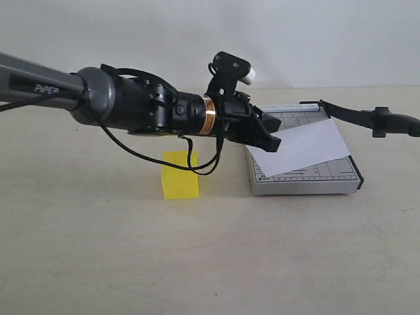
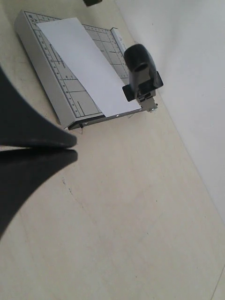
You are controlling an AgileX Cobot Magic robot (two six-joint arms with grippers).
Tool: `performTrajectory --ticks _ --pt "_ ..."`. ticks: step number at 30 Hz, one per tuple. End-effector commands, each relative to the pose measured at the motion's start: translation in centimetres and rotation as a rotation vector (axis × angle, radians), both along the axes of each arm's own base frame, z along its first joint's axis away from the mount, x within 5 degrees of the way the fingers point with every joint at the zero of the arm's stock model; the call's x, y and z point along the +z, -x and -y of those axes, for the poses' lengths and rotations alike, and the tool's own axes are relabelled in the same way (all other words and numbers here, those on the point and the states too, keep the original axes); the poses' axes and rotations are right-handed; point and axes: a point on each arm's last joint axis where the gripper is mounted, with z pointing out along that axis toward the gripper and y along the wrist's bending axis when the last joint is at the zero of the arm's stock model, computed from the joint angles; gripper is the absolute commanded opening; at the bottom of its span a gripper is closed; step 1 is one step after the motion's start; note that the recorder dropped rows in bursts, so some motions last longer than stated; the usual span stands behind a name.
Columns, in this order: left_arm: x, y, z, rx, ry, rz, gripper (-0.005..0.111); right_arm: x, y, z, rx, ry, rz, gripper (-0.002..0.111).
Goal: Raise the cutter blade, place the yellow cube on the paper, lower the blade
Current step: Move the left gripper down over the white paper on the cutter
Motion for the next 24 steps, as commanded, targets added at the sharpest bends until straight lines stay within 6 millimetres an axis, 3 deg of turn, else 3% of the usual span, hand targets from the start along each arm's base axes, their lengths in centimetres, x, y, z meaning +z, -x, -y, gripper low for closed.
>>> performTrajectory --ticks 1,10,24 --pt "-1.4 -0.2 0.6 -0.001 -0.063 0.022 0.004 0.0 0.1 0.0 -0.001 0.003 0.009 0.0" --pt "-3.9 -0.7 0.4 -0.027 -0.181 0.125 0.004 0.0 0.1 0.0 -0.001 0.003 0.009 0.0" --pt "-2.9 -1.8 0.7 0.002 -0.211 0.199 0.004 0.0 0.1 0.0 -0.002 0.001 0.009 0.0"
